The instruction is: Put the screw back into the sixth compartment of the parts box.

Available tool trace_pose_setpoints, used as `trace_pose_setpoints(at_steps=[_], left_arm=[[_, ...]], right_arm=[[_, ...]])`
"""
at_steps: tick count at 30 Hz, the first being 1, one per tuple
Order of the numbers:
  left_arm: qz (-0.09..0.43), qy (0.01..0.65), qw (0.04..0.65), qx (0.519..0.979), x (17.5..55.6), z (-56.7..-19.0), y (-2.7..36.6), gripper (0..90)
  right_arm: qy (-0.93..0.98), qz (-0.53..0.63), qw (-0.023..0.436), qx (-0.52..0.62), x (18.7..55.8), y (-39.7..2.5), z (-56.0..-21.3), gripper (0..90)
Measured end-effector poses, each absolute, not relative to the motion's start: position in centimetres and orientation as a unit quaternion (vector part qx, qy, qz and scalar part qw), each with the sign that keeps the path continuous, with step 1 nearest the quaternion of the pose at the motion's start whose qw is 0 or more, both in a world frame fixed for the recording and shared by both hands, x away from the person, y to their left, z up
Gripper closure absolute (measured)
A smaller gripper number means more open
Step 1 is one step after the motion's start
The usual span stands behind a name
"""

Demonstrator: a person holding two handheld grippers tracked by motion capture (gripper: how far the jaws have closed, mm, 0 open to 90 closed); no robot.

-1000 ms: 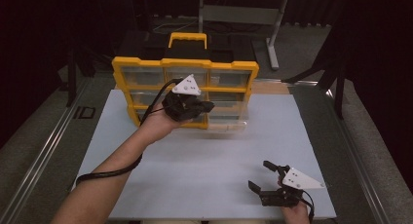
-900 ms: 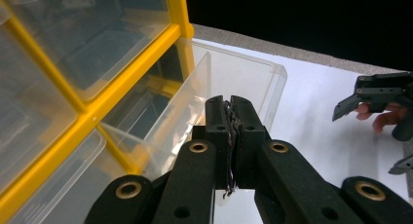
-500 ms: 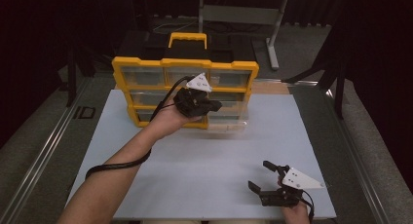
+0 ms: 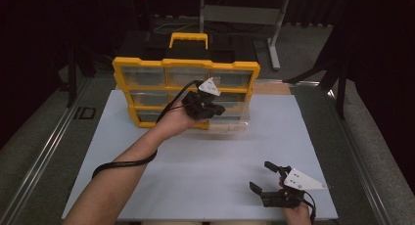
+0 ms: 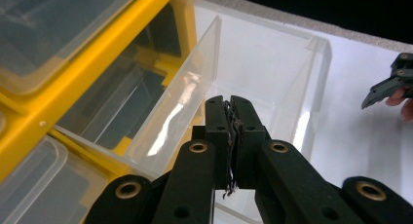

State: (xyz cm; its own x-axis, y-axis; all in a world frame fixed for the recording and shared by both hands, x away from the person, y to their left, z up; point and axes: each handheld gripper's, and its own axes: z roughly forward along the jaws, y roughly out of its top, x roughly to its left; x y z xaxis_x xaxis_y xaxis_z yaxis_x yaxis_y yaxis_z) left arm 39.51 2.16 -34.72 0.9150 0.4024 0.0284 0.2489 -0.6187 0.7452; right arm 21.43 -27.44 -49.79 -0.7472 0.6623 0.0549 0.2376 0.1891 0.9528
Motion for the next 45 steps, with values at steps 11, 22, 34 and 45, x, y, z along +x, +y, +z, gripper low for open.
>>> trace_pose_setpoints(at_steps=[11, 22, 34, 45], left_arm=[[0.077, 0.205, 0.392, 0.894, 39.9, -34.7, 1.9, 80.3], [0.07, 0.216, 0.402, 0.887, 39.3, -33.7, 2.7, 61.4], [0.052, 0.229, 0.42, 0.876, 37.8, -33.2, 4.9, 26.1], [0.033, 0.225, 0.444, 0.867, 36.1, -34.8, 7.5, 1.6]], right_arm=[[0.748, 0.561, 0.189, 0.301, 21.4, -27.4, -49.8, 10.6], [0.748, 0.561, 0.188, 0.301, 21.5, -27.5, -49.9, 10.6], [0.749, 0.56, 0.186, 0.302, 21.6, -27.5, -50.0, 10.5], [0.748, 0.558, 0.19, 0.305, 21.4, -27.6, -49.9, 10.5]])
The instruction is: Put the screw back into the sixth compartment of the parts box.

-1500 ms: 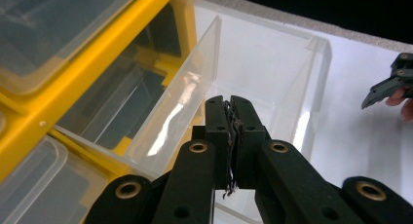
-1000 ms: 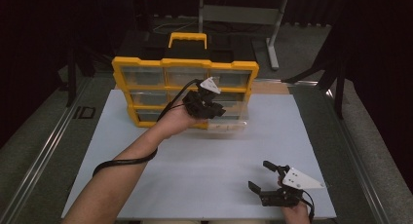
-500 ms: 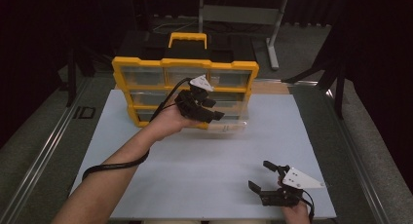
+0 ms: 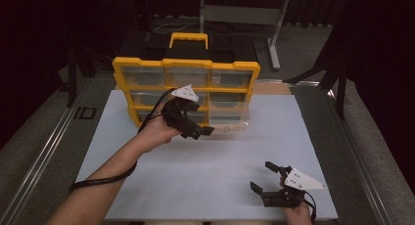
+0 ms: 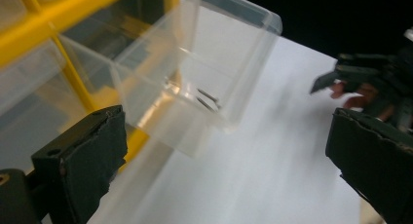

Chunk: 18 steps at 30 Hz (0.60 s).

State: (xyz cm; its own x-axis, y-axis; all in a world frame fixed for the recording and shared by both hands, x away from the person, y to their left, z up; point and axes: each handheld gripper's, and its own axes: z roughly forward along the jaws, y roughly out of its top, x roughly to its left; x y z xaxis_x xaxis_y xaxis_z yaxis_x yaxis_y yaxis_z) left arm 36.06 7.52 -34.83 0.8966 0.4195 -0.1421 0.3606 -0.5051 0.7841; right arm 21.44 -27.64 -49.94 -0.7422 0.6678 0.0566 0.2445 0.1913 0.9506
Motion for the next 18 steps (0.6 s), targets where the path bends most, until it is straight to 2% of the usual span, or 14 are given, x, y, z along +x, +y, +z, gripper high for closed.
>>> trace_pose_setpoints(at_steps=[9, 18], left_arm=[[0.061, 0.242, 0.503, 0.827, 33.6, -37.9, 11.9, 1.4], [0.077, 0.225, 0.514, 0.824, 30.5, -41.1, 14.3, 1.4]], right_arm=[[0.749, 0.555, 0.192, 0.305, 21.4, -27.6, -50.0, 10.6], [0.75, 0.555, 0.193, 0.303, 21.4, -27.6, -49.9, 10.5]])
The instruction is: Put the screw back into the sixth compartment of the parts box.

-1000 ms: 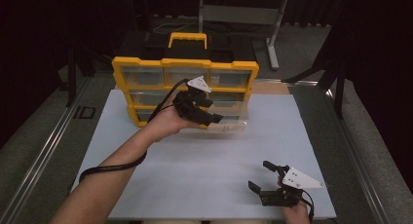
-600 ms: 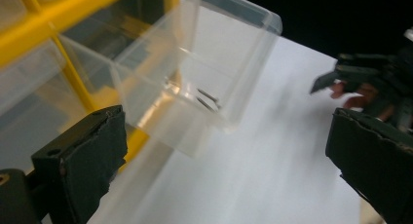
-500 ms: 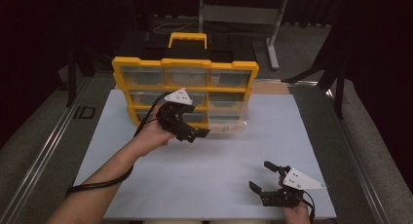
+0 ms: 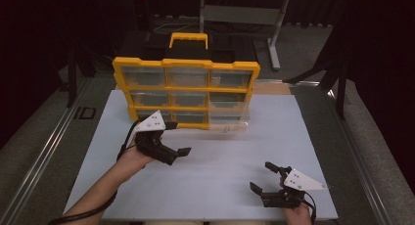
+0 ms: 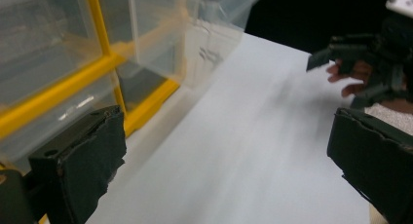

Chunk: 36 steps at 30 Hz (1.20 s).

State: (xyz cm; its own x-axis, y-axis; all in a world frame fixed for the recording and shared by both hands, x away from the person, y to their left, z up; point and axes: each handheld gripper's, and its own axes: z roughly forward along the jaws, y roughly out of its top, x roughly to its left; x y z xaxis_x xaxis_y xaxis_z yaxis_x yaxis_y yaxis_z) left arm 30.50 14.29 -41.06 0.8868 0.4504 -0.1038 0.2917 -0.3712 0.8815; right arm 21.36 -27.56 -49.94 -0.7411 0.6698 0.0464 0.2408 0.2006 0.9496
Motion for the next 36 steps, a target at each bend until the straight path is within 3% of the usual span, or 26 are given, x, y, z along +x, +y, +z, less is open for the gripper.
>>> trace_pose_setpoints(at_steps=[12, 36], left_arm=[[0.076, 0.222, 0.534, 0.813, 27.7, -45.0, 17.0, 1.4], [0.089, 0.243, 0.547, 0.796, 24.6, -47.8, 20.5, 1.4]], right_arm=[[0.751, 0.553, 0.193, 0.305, 21.3, -27.4, -49.9, 10.6], [0.752, 0.552, 0.191, 0.305, 21.4, -27.4, -50.0, 10.6]])
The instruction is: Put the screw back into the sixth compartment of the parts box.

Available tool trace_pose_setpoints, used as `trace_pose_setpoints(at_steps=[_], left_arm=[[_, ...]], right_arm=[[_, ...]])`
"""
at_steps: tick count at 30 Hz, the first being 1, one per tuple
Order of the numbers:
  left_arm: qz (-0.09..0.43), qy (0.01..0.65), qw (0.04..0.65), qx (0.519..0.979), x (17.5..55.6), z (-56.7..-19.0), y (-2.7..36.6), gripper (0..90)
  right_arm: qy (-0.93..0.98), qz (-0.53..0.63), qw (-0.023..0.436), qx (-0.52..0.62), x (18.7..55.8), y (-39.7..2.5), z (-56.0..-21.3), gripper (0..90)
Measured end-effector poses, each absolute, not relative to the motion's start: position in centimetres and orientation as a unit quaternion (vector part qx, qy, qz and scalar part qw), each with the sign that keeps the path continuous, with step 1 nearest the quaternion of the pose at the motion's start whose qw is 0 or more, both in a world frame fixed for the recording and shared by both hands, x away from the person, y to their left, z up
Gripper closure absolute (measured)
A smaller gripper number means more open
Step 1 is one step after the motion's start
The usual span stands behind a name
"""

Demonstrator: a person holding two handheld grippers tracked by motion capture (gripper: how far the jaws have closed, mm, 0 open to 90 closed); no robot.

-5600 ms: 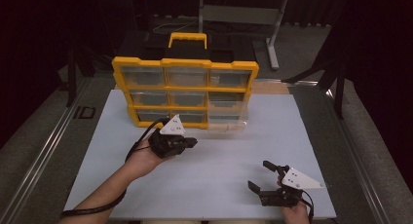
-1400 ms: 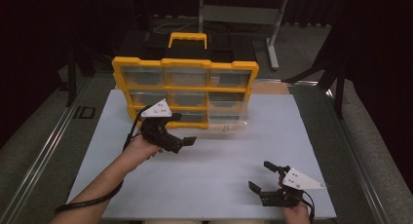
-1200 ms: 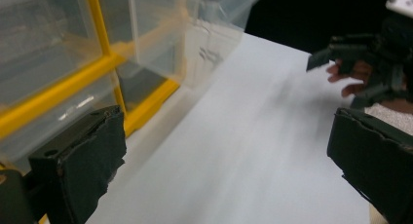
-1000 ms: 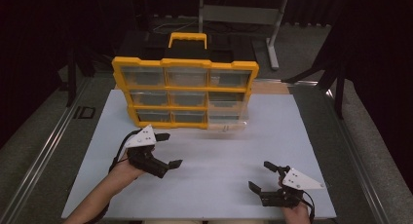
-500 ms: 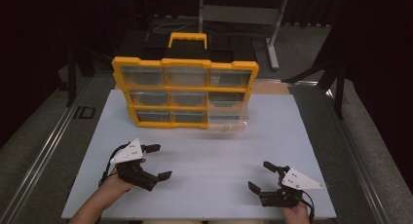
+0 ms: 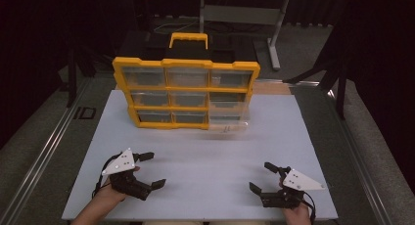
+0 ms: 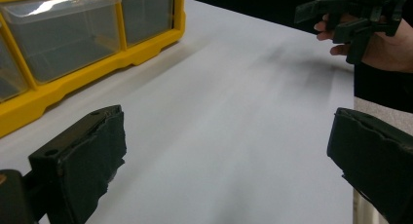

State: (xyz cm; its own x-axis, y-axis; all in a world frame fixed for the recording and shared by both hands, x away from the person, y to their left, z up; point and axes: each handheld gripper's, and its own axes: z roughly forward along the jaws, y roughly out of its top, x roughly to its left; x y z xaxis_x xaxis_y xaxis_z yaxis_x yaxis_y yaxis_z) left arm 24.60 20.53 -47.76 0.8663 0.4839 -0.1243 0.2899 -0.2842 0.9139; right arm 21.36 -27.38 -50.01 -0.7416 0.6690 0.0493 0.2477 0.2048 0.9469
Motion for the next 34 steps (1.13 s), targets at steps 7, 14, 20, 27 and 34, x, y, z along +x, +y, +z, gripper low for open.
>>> trace_pose_setpoints(at_steps=[7, 14, 20, 27, 34], left_arm=[[0.1, 0.252, 0.552, 0.788, 24.0, -48.5, 21.7, 1.5], [0.112, 0.267, 0.544, 0.787, 23.4, -49.4, 22.6, 1.5], [0.123, 0.287, 0.548, 0.776, 23.1, -49.9, 23.4, 1.5], [0.132, 0.303, 0.546, 0.77, 22.9, -50.8, 24.1, 1.5], [0.129, 0.306, 0.549, 0.767, 22.9, -51.0, 24.3, 1.6]], right_arm=[[0.753, 0.551, 0.191, 0.304, 21.3, -27.3, -50.0, 10.5], [0.754, 0.549, 0.192, 0.304, 21.3, -27.3, -50.0, 10.5], [0.754, 0.549, 0.193, 0.304, 21.3, -27.3, -50.0, 10.5], [0.755, 0.548, 0.192, 0.304, 21.3, -27.3, -50.0, 10.5], [0.755, 0.548, 0.192, 0.304, 21.4, -27.4, -50.0, 10.6]])
